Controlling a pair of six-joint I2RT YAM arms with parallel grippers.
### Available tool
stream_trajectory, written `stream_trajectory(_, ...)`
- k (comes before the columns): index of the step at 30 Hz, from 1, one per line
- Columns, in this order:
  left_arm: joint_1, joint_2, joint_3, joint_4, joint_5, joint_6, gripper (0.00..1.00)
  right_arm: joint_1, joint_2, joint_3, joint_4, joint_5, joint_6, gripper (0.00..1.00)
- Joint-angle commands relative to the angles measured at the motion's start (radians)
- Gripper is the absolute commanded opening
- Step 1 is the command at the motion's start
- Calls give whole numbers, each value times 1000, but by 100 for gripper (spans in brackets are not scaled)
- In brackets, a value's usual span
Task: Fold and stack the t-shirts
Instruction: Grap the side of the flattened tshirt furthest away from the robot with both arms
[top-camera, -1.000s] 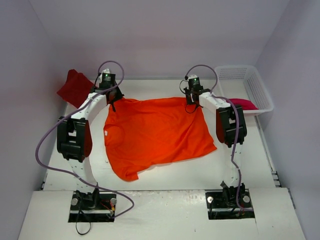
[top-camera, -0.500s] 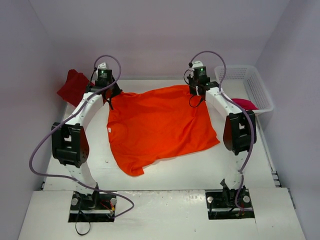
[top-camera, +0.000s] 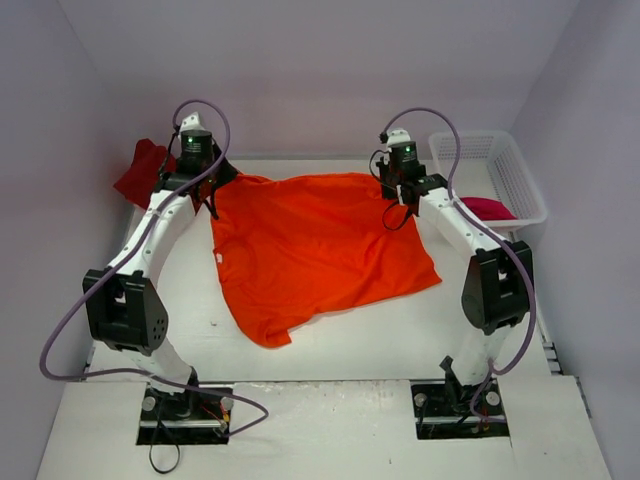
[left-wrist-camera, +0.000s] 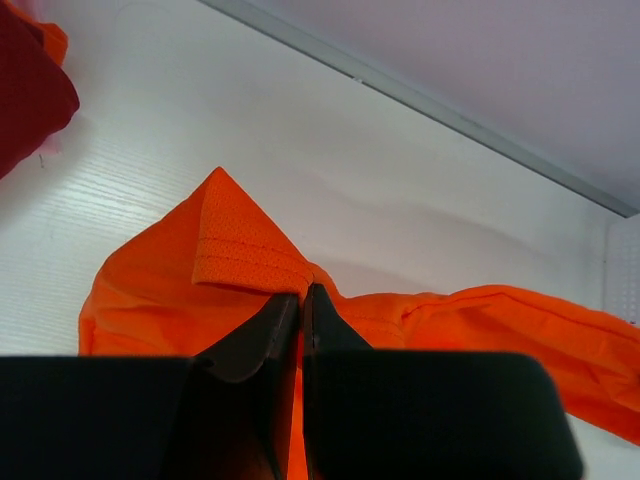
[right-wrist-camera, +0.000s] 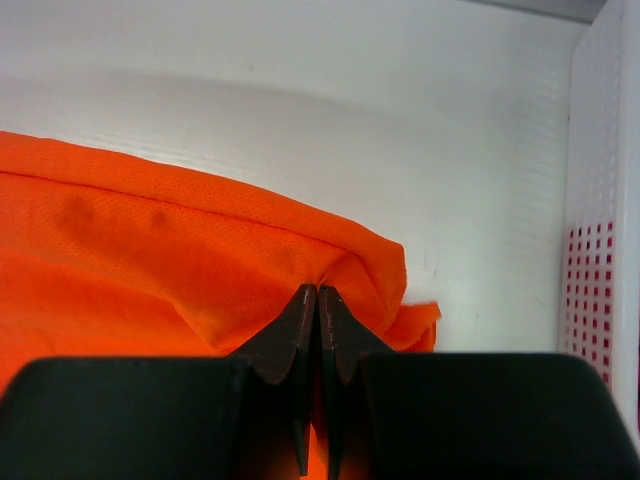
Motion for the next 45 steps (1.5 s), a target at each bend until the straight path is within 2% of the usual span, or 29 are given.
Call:
stream_trajectory(1, -12, -92, -6, 36, 18, -22, 0, 15, -88, -41, 24, 44, 21, 0)
stream_trajectory(15, -84, -173, -104, 17, -2, -33, 0, 51, -198, -169, 23, 93, 35, 0)
stream_trajectory(21, -141, -197, -127, -3, -68, -31, 0, 52, -247, -236, 23, 102, 49, 0)
stream_trajectory(35, -143, -278, -187, -30, -91, -48, 0, 60, -396, -385, -6, 106, 65, 0)
stream_trajectory(45, -190, -319, -255, -29, -116, -85, 0, 92, -422, -465, -16, 108, 111, 0)
